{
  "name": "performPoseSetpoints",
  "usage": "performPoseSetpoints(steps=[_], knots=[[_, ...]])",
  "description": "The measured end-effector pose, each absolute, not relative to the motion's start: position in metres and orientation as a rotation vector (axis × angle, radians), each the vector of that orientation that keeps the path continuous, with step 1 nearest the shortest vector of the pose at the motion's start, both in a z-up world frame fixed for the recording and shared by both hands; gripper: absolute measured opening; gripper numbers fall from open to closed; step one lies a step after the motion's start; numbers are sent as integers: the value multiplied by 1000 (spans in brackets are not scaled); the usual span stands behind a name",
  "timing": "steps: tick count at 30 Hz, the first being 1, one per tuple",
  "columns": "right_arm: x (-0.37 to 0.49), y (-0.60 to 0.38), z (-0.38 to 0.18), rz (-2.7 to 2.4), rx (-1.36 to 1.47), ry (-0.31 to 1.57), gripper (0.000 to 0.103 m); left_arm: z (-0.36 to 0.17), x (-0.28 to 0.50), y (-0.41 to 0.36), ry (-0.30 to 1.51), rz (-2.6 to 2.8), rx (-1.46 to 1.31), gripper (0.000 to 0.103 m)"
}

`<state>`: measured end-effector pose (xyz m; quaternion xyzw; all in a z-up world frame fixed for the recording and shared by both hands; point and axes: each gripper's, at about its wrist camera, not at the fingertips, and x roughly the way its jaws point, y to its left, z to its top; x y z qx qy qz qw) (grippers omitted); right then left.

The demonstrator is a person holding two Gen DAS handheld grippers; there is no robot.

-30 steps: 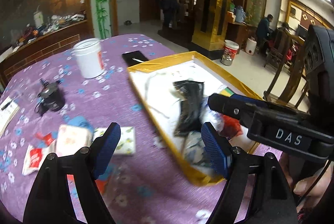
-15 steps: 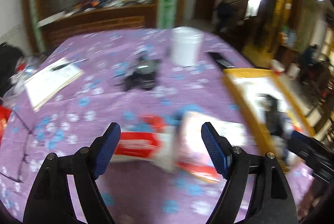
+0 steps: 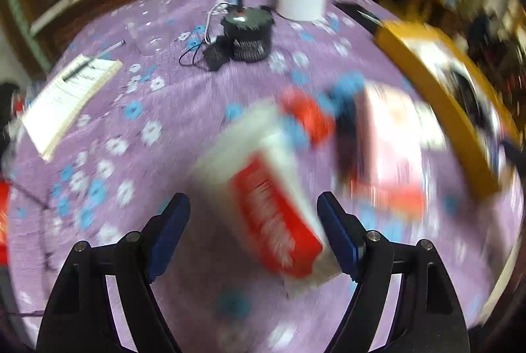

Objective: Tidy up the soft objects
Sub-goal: 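Grasp the white wet-wipes pack with red label with the left gripper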

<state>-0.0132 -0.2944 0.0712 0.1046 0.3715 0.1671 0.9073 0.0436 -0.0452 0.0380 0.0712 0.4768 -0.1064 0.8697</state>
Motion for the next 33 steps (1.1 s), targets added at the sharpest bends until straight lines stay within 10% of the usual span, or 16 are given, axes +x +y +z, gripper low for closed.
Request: performPoseSetpoints(steps=[28, 33], knots=[[-13, -272, 59, 400, 204, 801, 58, 26, 72, -14, 1041, -82, -464, 81], [-9, -273, 62, 393, 204, 801, 58, 16, 75, -25, 1020, -88, -408, 52]])
